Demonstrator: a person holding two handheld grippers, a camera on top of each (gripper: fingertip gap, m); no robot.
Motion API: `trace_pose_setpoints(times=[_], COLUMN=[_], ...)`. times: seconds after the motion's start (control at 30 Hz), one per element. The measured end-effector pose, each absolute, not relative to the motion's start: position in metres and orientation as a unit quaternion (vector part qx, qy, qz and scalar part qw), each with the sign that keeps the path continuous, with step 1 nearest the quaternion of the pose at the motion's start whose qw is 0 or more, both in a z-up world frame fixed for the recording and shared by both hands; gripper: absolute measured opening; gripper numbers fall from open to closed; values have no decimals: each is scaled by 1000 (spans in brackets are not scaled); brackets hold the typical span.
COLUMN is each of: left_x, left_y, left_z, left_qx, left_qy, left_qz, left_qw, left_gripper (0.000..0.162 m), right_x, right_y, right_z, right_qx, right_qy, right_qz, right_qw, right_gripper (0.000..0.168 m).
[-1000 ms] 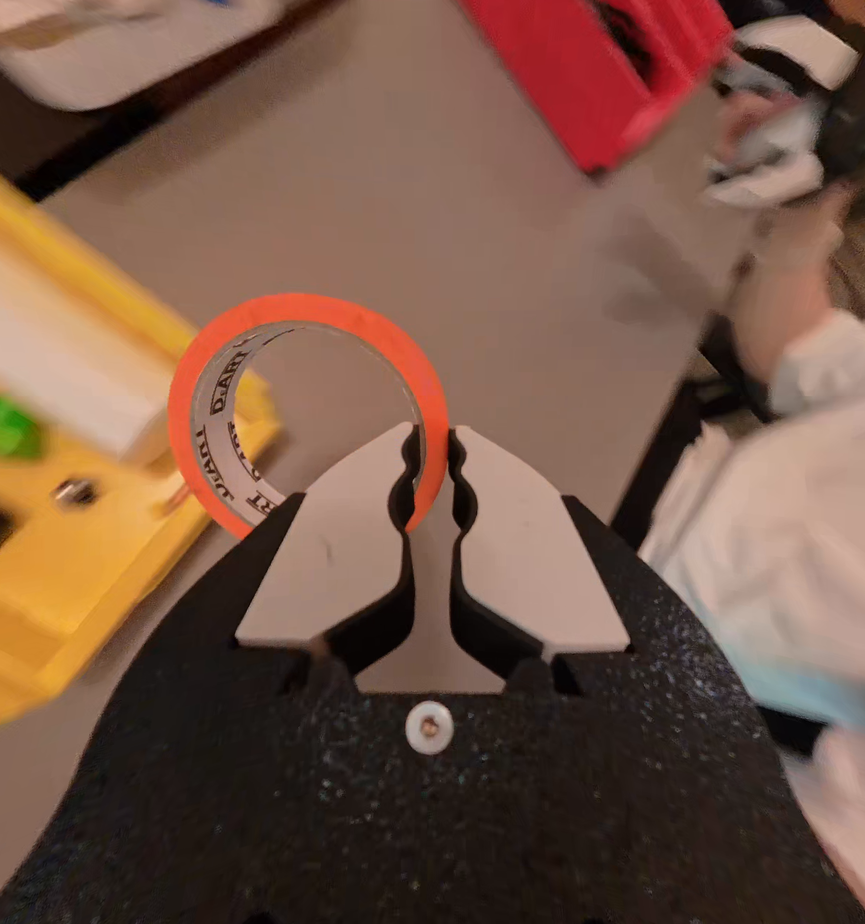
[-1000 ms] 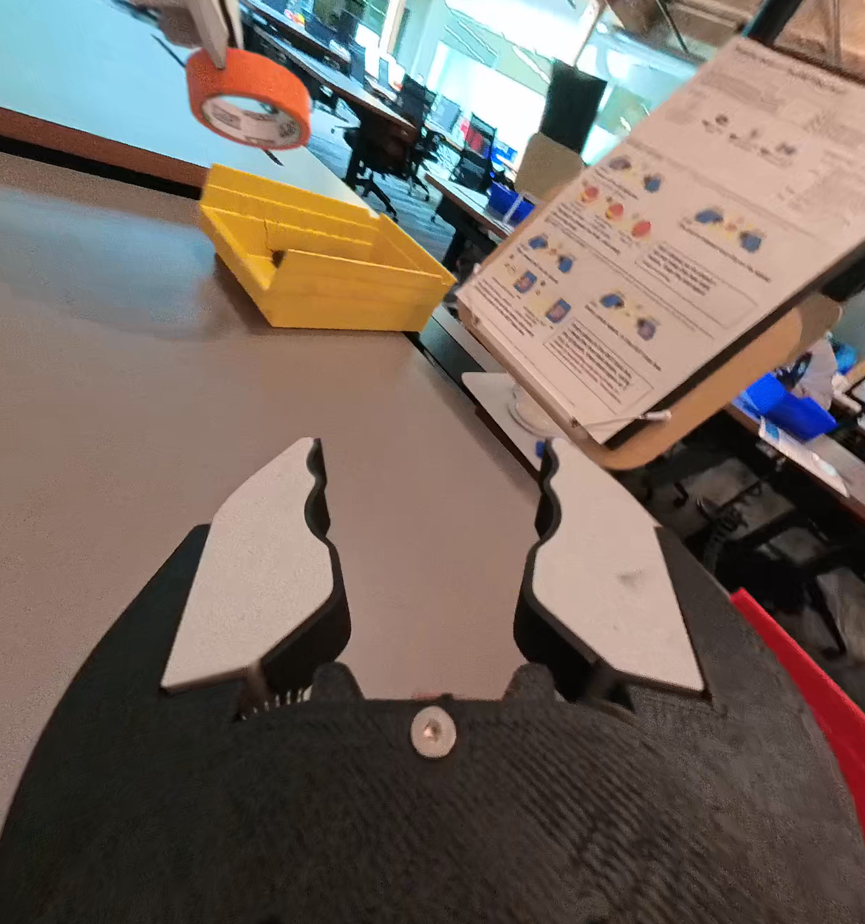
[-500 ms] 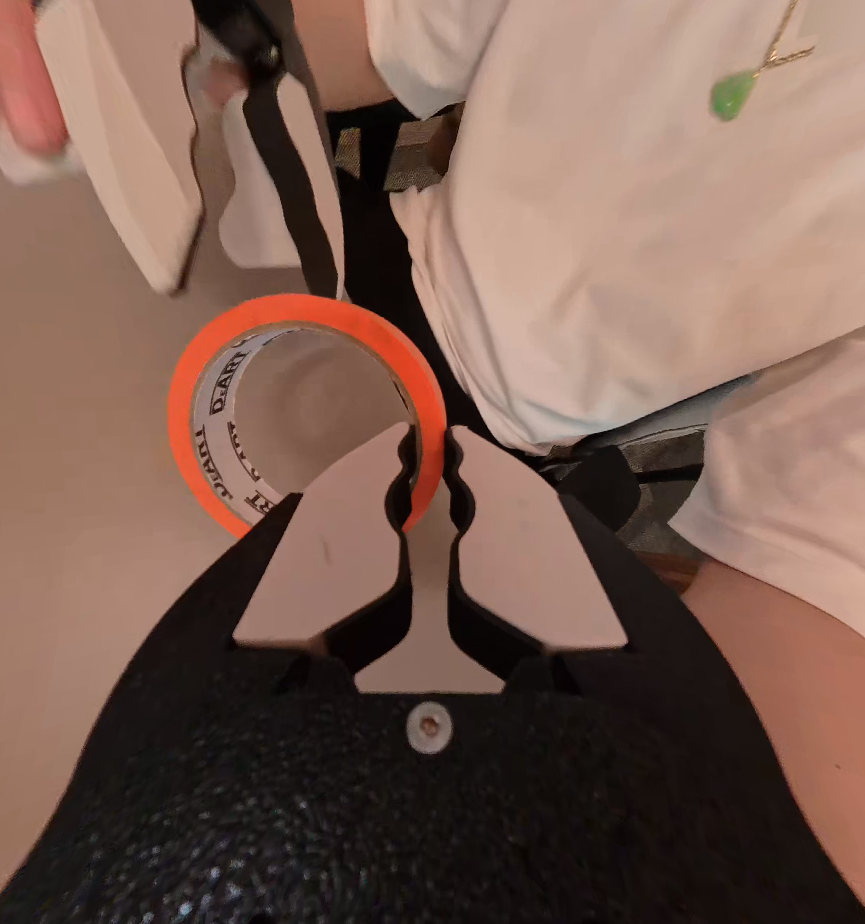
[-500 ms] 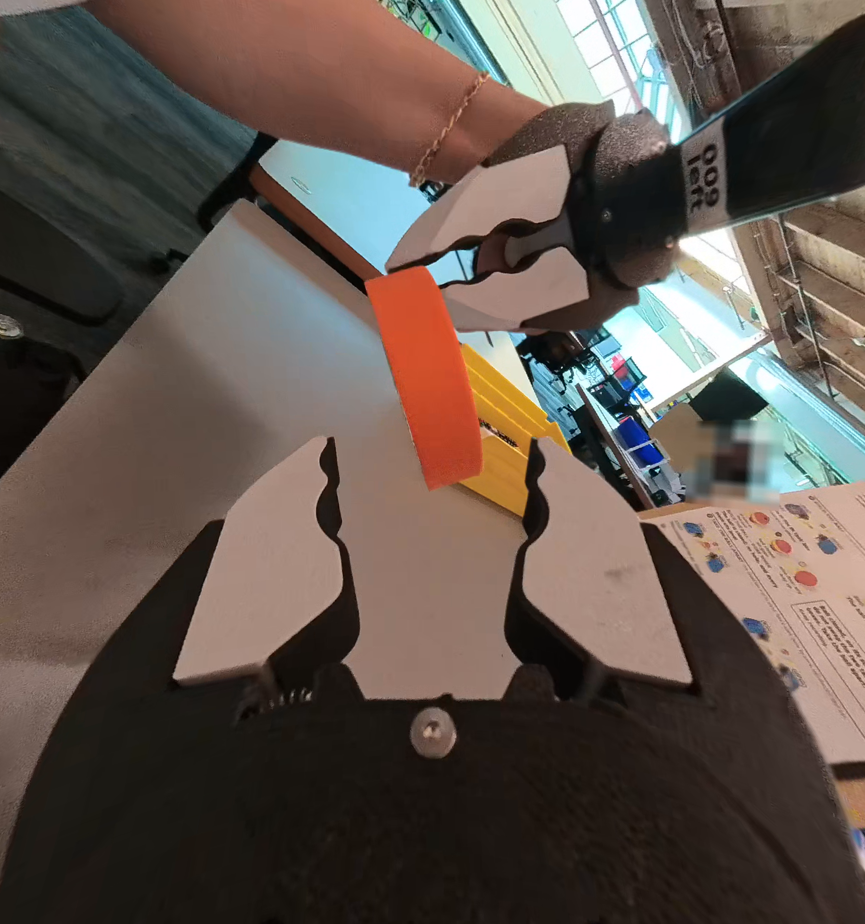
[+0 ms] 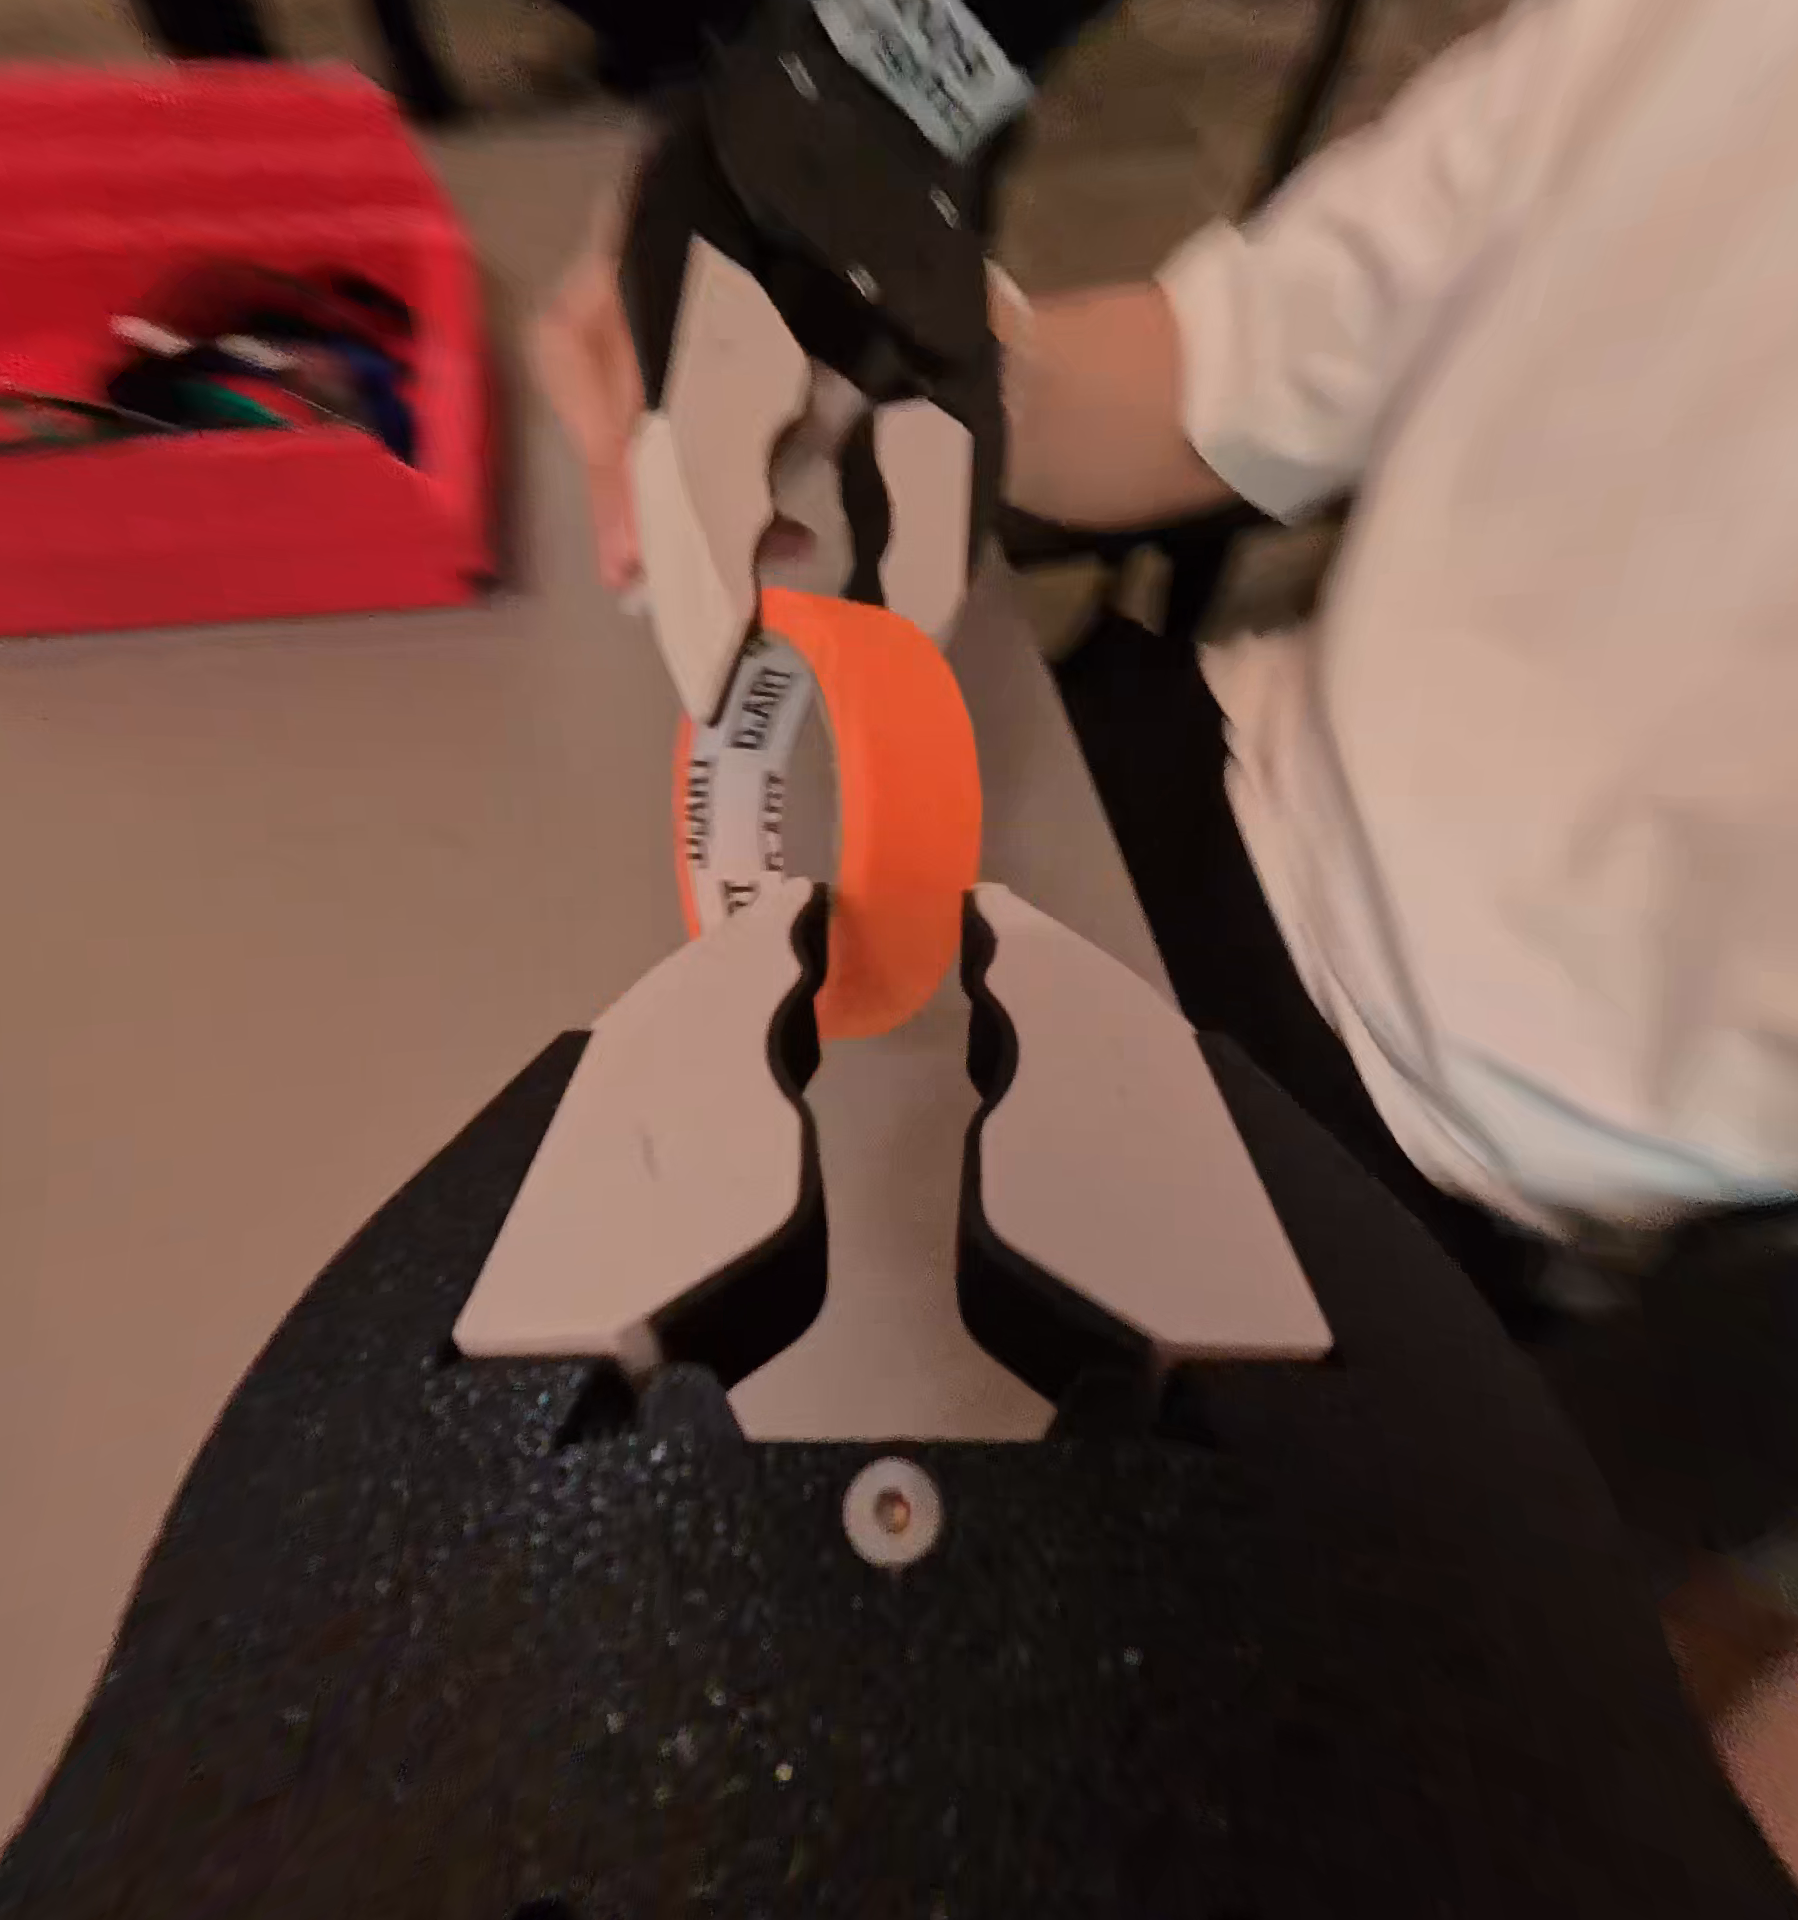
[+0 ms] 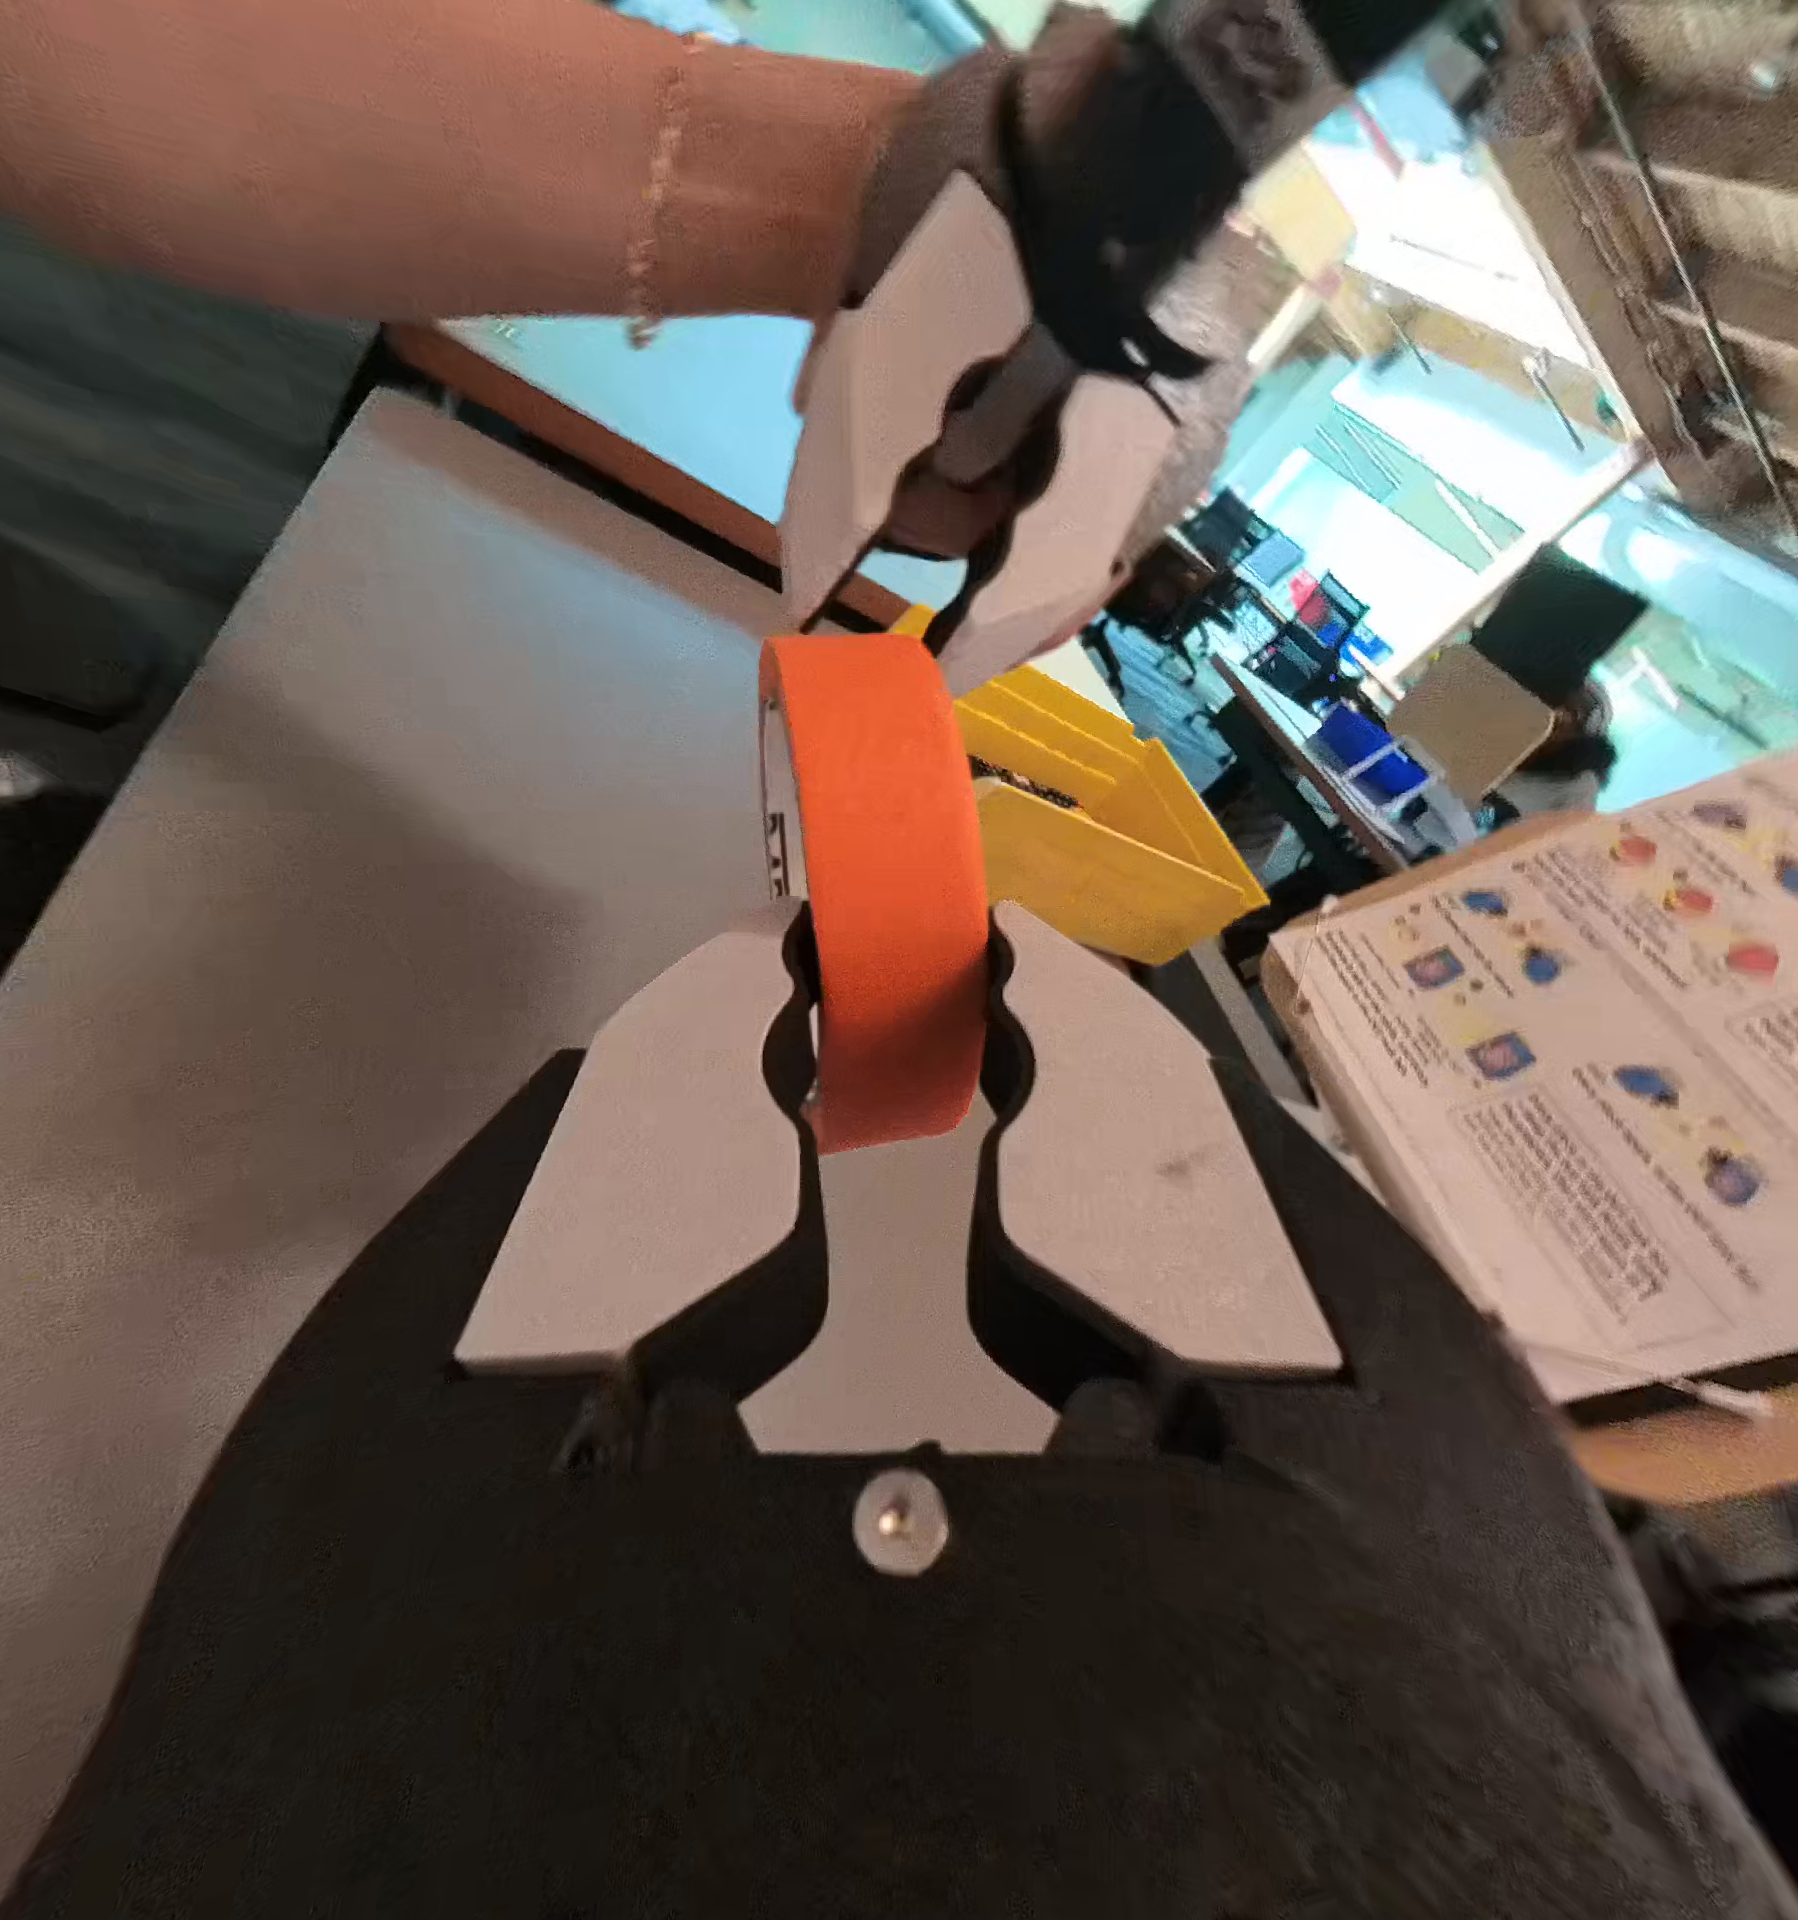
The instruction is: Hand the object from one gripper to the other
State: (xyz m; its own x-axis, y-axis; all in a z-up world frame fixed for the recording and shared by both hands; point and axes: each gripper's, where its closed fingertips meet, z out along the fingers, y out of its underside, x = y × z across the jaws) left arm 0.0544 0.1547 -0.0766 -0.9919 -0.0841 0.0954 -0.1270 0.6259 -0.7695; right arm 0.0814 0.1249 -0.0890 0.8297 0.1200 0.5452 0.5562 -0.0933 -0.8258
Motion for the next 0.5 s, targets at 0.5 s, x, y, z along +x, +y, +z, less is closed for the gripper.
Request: trace_pose_setpoints(times=[0.5], left_x=[109], left_y=[149], left_z=[-98], left_qx=[-28], left_qy=[-704], left_qz=[256], left_qw=[-662], left_gripper=[83], right_x=[146], right_y=[114], right_z=[-106], right_qx=[-720], right_qy=[142], right_qz=[200], right_qw=[649], right_gripper=[28])
